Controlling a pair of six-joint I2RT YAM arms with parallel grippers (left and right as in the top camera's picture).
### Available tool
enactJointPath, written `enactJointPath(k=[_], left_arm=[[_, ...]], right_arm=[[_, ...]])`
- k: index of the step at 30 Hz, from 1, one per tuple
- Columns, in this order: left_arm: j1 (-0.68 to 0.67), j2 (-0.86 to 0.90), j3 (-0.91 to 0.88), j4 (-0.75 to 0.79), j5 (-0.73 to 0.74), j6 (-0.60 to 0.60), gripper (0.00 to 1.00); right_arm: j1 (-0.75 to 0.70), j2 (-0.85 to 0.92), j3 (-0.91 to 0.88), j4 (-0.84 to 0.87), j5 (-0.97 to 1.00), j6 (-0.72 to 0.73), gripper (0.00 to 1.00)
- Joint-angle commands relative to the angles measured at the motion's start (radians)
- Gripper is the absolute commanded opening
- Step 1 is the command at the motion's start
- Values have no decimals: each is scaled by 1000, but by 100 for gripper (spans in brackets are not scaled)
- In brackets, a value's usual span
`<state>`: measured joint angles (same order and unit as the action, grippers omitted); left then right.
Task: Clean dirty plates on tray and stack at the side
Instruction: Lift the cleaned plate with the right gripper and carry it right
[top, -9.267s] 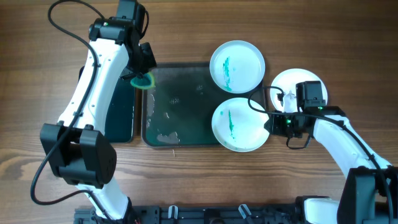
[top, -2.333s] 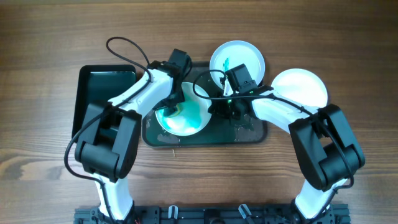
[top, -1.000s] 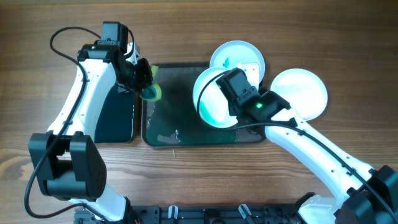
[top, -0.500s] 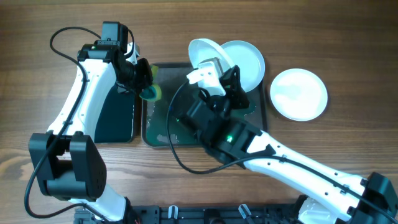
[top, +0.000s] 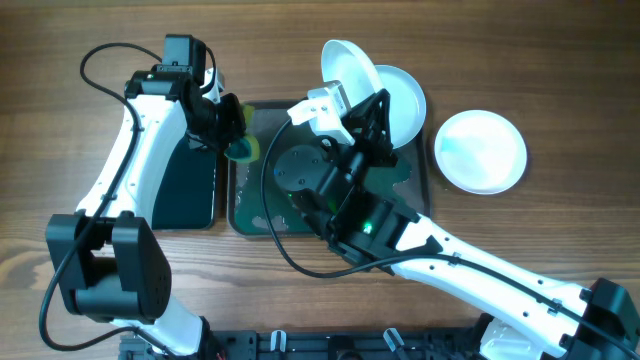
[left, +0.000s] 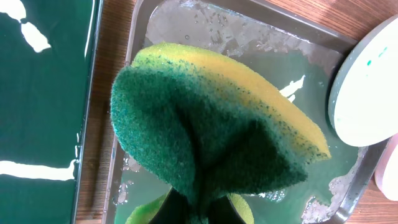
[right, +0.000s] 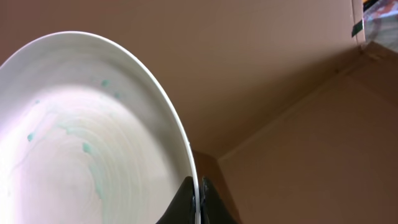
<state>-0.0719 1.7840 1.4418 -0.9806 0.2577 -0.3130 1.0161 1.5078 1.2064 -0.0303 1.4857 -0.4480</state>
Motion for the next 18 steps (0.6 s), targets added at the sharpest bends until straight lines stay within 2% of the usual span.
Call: enactJointPath(k=[1, 4, 6, 8, 12, 14, 16, 18], left_arm=[[-3, -4, 4, 3, -6, -12, 4], [-3, -4, 4, 3, -6, -12, 4], [-3, -4, 4, 3, -6, -12, 4], [-3, -4, 4, 3, -6, -12, 4], [-3, -4, 4, 2, -6, -12, 4], [-3, -4, 4, 2, -6, -12, 4], [-3, -4, 4, 3, -6, -12, 4], [-3, -4, 4, 3, -10, -12, 4]], right_arm=[[2, -18, -32, -66, -141, 145, 5], [-26, -17, -42, -303, -447, 412, 4], [-106, -17, -42, -451, -749, 672, 4], [-187, -18, -41, -495, -940, 779, 4], [-401, -46, -40, -497, -1408, 850, 4], [-557, -76, -40, -511, -1630, 878, 4], [-700, -100, -40, -541, -1749, 902, 4], [-824, -116, -40, -598, -1760, 908, 4]])
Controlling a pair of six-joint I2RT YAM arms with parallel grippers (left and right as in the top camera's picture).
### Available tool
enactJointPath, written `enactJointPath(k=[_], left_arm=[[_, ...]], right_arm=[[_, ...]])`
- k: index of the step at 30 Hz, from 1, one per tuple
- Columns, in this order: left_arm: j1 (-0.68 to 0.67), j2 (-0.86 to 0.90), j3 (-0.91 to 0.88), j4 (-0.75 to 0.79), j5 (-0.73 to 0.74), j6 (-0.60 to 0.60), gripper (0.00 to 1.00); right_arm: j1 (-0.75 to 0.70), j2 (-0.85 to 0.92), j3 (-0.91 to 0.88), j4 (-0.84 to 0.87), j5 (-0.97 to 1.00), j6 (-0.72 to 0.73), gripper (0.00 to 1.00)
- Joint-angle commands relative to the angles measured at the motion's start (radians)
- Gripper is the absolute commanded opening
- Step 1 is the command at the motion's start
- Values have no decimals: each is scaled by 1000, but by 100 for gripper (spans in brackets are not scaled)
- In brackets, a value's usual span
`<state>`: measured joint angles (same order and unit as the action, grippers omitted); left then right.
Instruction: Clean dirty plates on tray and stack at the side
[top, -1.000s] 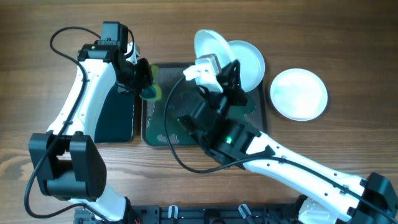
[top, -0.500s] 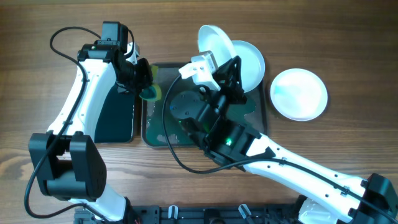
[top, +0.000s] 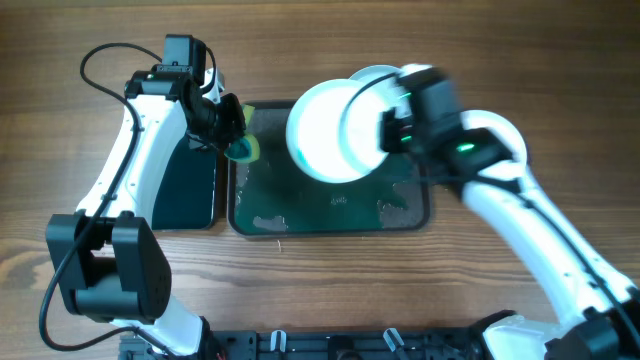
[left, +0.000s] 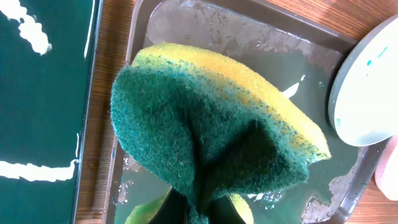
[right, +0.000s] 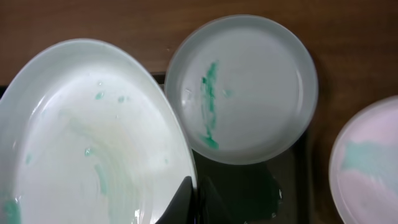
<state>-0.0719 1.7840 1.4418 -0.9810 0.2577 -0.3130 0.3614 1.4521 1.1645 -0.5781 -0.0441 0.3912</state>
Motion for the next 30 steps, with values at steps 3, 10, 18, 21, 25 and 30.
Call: enactJointPath(k=[3, 10, 18, 21, 25, 30], left_arm=[[-3, -4, 4, 3, -23, -12, 4], [-3, -4, 4, 4, -55, -13, 4], [-3, -4, 4, 11, -55, -13, 4], [-3, -4, 4, 14, -55, -13, 4], [-13, -4, 4, 15, -55, -13, 4], [-45, -4, 4, 27, -59, -13, 4]], right_arm=[[-361, -64, 1, -171, -163, 60, 4], [-602, -42, -32, -277, 157, 56, 4], [-612, 55, -152, -141, 262, 51, 4], [-612, 134, -154, -113, 288, 49, 4], [-611, 193, -154, -57, 171, -45, 27], [-610, 174, -47, -137, 21, -102, 38]])
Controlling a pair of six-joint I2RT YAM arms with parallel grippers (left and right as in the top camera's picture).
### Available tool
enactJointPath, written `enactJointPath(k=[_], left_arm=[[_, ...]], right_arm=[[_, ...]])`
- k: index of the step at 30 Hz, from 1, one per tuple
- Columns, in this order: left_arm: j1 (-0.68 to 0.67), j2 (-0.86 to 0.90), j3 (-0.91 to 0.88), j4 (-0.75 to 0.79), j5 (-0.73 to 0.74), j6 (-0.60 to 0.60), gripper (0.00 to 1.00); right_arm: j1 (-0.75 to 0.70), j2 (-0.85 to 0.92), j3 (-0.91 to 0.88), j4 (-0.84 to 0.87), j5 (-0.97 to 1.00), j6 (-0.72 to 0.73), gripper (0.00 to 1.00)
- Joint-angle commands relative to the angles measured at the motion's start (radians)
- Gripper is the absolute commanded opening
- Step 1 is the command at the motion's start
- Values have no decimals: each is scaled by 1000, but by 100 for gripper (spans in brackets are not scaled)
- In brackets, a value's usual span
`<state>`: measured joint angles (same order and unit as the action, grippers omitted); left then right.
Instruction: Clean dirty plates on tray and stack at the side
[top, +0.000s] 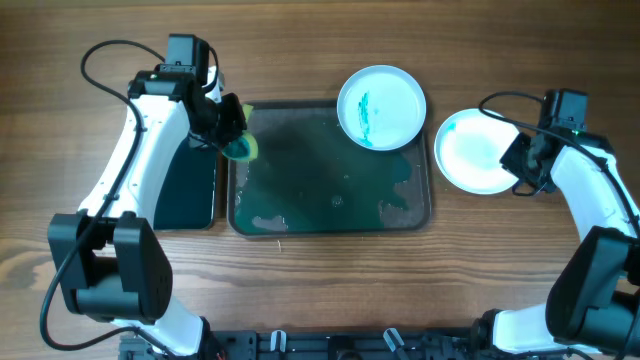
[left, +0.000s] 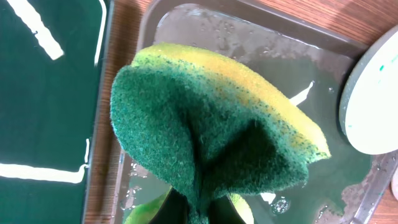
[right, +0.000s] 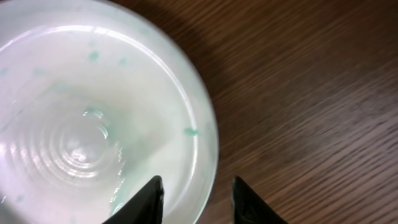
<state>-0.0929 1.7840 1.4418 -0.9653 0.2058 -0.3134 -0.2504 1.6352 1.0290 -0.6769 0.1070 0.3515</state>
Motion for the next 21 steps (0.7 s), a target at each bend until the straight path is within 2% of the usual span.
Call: enactJointPath(k=[1, 5, 9, 12, 16, 17, 21], left_arm=[[-31, -4, 4, 14, -9, -13, 4], [-64, -4, 4, 19, -56, -13, 4], [-76, -4, 4, 21, -69, -22, 4], [-76, -4, 4, 25, -69, -39, 4], [-76, -4, 4, 26, -70, -39, 4], [-76, -4, 4, 26, -70, -39, 4], [-76, -4, 4, 30, -70, -39, 4]], right_arm=[[5, -10, 122, -64, -162, -67, 38], [55, -9, 256, -84, -360, -89, 38], [181, 7, 269, 51, -361, -86, 41], [261, 83, 269, 167, -304, -92, 41], [299, 233, 269, 309, -325, -178, 40], [303, 268, 269, 329, -330, -192, 37], [306, 363, 270, 371, -327, -219, 36]])
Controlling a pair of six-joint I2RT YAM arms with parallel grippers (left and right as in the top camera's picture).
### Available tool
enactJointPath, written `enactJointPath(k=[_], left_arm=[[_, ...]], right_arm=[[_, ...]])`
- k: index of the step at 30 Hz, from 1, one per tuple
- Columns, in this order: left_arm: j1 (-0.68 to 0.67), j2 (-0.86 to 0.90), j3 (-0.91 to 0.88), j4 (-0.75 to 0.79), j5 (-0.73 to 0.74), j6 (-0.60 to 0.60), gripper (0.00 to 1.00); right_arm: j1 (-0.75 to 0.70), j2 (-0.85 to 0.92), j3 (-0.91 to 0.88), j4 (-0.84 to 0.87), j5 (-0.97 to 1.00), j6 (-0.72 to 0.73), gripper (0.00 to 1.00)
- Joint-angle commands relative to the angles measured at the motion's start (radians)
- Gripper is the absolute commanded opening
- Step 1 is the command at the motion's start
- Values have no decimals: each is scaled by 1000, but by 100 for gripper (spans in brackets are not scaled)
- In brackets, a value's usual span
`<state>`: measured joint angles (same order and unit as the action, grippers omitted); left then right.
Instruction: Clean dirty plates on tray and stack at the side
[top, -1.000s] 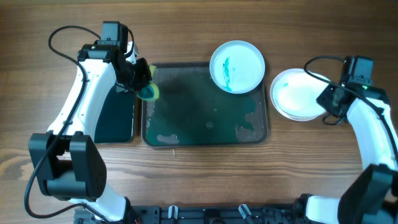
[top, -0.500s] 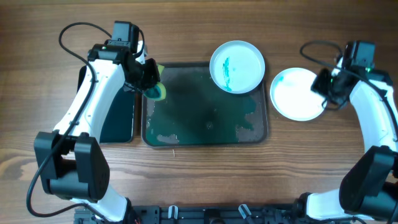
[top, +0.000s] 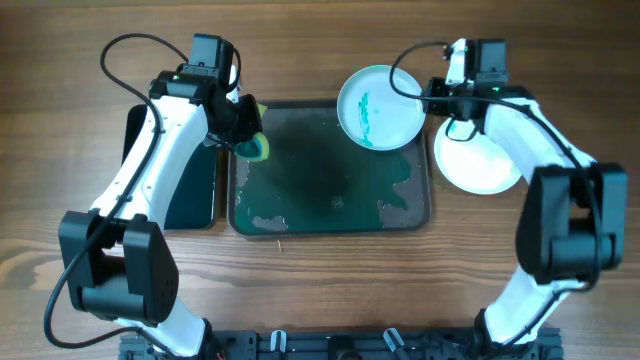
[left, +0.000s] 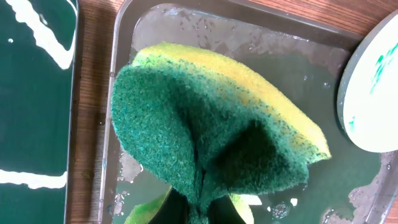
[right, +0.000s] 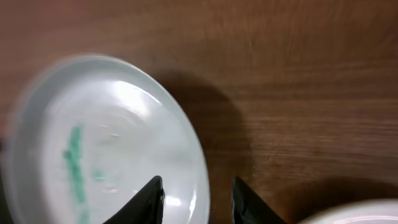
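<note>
A white plate (top: 380, 107) smeared with green lies at the far right corner of the wet grey tray (top: 330, 215). My right gripper (top: 438, 98) is open at that plate's right rim. In the right wrist view the rim of the plate (right: 106, 155) runs between the two fingertips (right: 153, 198). A washed white plate (top: 482, 165) rests on the table right of the tray. My left gripper (top: 243, 135) is shut on a yellow-green sponge (left: 211, 130), hanging over the tray's left end.
A dark green mat (top: 190, 190) lies on the table left of the tray. Puddles and foam cover the tray floor (left: 298, 68). Cables loop above both arms. The table is brown wood all round.
My right gripper, still open, has moved from over the plate on the table to the right rim of the smeared plate on the tray. My left gripper with the sponge shifted slightly right.
My right gripper held a white plate on edge above the tray, then carried it flatter over the tray. Later that plate lay on the table at the right and the gripper stood open beside it. Now it is at the smeared plate. The sponge stayed gripped throughout.
</note>
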<state>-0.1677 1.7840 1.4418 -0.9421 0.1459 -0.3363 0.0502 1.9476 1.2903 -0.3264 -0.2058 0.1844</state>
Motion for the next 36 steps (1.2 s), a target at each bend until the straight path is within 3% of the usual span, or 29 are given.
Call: enactJointPath(k=[1, 8, 16, 20, 25, 30, 36], left_arm=[[-1, -4, 4, 6, -10, -16, 4], [-1, -4, 4, 6, -10, -16, 4], [-1, -4, 4, 6, -10, -16, 4], [-1, -4, 4, 6, -10, -16, 4], [-1, -4, 4, 6, -10, -16, 4], [-1, -4, 4, 6, -10, -16, 4], [-1, -4, 4, 10, -10, -16, 4]], right_arm=[[5, 60, 8, 26, -14, -55, 36], [5, 76, 8, 42, -28, -54, 21], [5, 111, 8, 38, -79, -55, 18], [5, 114, 8, 34, -85, -51, 4], [5, 35, 8, 18, -85, -50, 4], [33, -106, 8, -159, -122, 98, 4], [150, -115, -5, -369, -155, 243, 4]])
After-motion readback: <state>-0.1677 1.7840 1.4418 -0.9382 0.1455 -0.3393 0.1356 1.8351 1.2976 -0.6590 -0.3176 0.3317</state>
